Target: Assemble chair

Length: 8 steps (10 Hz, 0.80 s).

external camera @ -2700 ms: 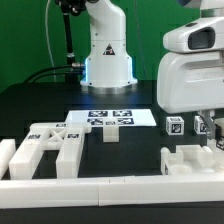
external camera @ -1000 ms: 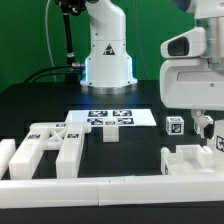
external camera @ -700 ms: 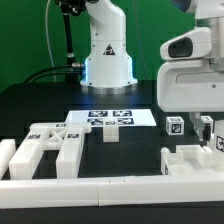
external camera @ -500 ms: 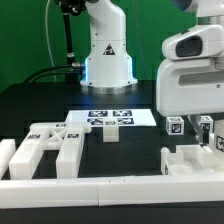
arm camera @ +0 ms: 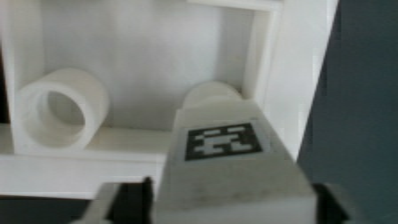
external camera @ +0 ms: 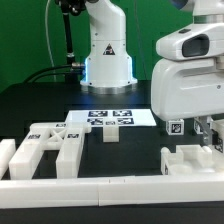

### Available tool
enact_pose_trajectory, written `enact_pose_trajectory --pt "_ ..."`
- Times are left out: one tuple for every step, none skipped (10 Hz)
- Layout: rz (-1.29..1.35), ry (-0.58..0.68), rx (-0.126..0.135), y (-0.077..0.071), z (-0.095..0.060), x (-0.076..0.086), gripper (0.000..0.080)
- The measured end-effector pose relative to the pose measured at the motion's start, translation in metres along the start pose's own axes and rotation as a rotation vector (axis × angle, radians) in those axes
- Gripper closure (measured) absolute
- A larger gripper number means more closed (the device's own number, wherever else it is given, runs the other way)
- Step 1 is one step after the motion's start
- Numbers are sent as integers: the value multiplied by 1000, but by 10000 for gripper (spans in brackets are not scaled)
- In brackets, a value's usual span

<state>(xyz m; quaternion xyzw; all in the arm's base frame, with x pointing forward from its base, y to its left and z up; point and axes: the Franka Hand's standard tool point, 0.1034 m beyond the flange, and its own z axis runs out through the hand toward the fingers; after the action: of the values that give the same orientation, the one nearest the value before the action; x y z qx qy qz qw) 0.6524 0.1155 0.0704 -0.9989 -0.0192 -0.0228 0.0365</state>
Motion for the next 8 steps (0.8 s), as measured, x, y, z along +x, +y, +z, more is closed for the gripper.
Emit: enact_pose_trajectory --pt "83 0 2 0 0 0 515" --pt "187 0 1 1 0 0 515" --pt "259 0 1 0 0 0 515" --pt "458 -1 -9 0 1 -1 515" --pt "616 -1 -11 0 0 -1 515" --pt "801 -1 -12 -1 1 -2 515" --pt "1012 -8 -4 -2 0 -2 515" --pt "1190 -23 21 0 0 -2 515"
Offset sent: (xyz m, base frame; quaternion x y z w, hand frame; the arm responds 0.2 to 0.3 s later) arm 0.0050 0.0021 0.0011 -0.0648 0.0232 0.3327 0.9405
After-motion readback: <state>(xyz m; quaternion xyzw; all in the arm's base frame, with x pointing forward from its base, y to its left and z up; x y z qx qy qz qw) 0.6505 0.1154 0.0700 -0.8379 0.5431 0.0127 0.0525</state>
